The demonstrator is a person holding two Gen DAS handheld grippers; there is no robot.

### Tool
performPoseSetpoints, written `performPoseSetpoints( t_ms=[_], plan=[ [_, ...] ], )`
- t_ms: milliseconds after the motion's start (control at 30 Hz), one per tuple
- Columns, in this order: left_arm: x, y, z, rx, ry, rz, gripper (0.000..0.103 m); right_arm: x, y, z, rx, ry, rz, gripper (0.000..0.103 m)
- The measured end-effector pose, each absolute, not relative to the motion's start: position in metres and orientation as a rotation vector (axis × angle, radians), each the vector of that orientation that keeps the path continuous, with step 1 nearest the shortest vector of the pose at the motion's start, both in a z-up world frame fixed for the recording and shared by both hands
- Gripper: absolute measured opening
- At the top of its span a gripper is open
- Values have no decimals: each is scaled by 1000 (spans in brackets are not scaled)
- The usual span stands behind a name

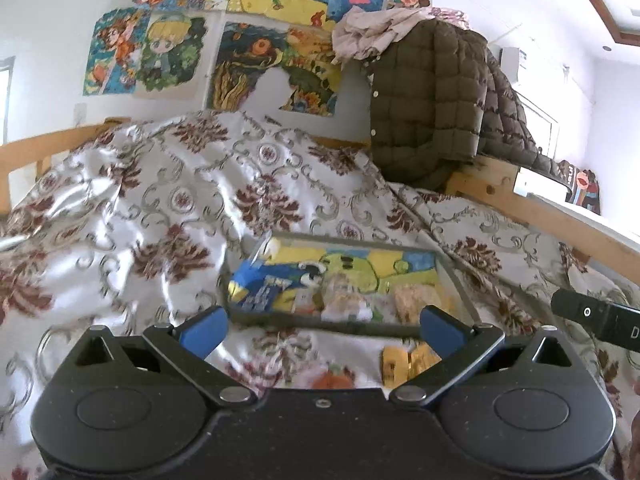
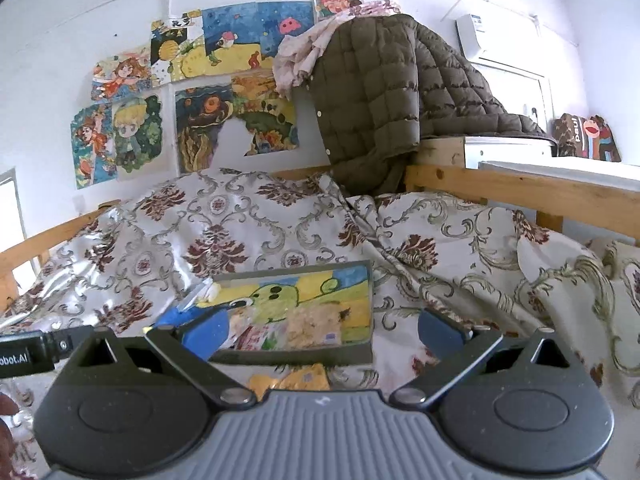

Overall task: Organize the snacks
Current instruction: 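Withdraw both tools from the tray back toward the remaining snacks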

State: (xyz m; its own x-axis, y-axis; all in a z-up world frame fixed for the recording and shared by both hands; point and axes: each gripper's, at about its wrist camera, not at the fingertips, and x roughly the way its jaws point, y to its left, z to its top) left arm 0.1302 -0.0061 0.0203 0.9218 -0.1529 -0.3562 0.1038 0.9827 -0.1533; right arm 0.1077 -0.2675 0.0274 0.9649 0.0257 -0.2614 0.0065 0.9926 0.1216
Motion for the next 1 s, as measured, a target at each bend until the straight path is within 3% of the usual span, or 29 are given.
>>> performPoseSetpoints(
  t_ms=[1000],
  plan=[
    [61, -1, 0, -80, 551, -126, 102, 44, -238, 1, 17, 518, -31, 103]
  ],
)
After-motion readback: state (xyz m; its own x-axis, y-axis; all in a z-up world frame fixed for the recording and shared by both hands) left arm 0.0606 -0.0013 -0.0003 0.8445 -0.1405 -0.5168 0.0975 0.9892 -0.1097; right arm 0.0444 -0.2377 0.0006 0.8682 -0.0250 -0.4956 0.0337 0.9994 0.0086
